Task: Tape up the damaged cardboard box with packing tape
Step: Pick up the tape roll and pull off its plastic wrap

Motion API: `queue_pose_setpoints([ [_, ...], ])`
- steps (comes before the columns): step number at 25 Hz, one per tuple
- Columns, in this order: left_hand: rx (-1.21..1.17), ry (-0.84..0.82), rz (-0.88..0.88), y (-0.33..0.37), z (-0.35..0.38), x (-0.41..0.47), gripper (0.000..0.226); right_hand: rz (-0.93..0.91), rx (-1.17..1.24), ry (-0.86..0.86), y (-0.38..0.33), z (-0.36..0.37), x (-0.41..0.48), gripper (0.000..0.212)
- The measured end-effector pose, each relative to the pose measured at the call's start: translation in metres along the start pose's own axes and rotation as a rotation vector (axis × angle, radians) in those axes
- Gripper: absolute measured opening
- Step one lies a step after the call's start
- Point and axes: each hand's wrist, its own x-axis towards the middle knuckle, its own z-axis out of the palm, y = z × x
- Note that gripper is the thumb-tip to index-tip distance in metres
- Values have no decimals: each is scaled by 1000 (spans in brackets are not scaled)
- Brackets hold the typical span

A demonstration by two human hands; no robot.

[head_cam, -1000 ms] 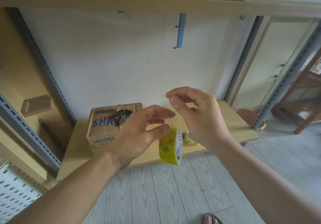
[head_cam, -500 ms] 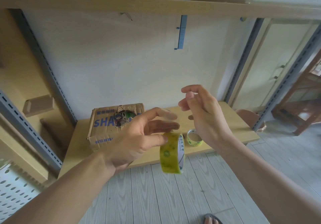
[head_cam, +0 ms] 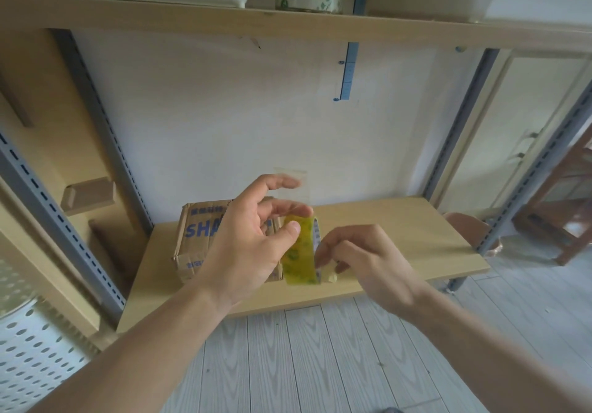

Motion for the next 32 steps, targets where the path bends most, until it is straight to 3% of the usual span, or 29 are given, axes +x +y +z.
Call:
queue_pose_setpoints([
  [3,39,13,-4,2,0,0,47,-88,-121,-141,4,22,-10,19],
  [5,61,26,-16,0,0,0,48,-135,-225,-93,9,35,-10,18],
  [11,142,168,-71,-4,1,2,23,-105,-211,-81,3,45,-11,29],
  [15,121,201,-69,1,1,1,22,29,-52,-65,0,50,-11,46],
  [21,135,45,-147,0,-3,0,28,214,144,-52,-1,45,-20,43],
  [29,162,-241,-221,3,-17,3,67,195,60,-25,-4,44,-24,44],
  [32,149,-207,-197,-1,-19,5,66,185,39,-9,-1,47,-24,45],
])
